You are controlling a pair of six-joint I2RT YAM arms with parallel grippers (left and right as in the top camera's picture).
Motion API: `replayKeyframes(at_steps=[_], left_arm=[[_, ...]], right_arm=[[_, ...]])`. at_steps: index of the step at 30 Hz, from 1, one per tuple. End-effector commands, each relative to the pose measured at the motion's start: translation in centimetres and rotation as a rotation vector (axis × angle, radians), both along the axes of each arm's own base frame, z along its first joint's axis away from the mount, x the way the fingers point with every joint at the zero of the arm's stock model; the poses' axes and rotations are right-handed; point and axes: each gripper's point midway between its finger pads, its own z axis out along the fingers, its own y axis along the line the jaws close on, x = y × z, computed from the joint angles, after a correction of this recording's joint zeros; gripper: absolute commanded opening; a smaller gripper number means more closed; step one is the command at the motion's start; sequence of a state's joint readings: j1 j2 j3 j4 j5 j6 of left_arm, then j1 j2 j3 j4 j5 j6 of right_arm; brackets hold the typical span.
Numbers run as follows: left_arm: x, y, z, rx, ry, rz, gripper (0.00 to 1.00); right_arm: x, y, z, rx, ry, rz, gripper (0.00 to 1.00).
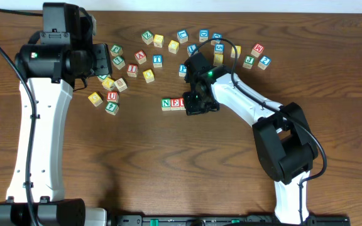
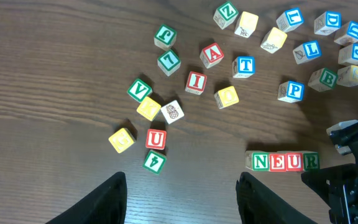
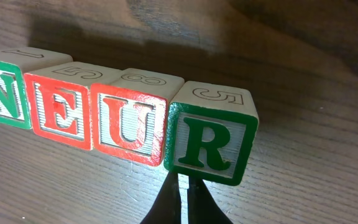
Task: Spell out NEURIPS
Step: 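Push the R block leftward against the U with the right gripper, then raise the right gripper and move it to the far right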
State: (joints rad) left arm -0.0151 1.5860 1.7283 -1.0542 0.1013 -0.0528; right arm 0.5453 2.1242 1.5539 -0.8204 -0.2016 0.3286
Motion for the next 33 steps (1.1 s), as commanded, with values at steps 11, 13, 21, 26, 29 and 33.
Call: replayKeyframes(at_steps=[11,13,21,26,29,33], left_arm=[[-0.1,0.1,0.2,0.005,-0.004,0.008,0.56],[-0.1,0.1,0.3,0.005,-0.004,0.008,0.56],[-0.1,0.1,0.2,0.005,-0.004,0.008,0.56],[-0.1,0.1,0.3,0.005,-0.004,0.008,0.56],[-0.1,0.1,0.3,0.005,-0.004,0.008,0.56],[-0.1,0.1,0.3,0.005,-0.004,0.008,0.56]], right_arm=[[2.8,-0.3,8.2,0.094,-0.184,-0.024,0.01],[3.8,-0.9,10.6,0.124,-0.241,-0.046,0.02],[6.6,-3.2,15.2,0.192,-0.38,-0.131,0.07],[7.3,-3.6,16.0,0.2,-0.393,-0.153,0.17],[8.4,-3.8,17.5,0.17,-0.429,-0.142,0.25],[11.0,-3.7,18.7,0.126,-0.479,-0.14,0.33]])
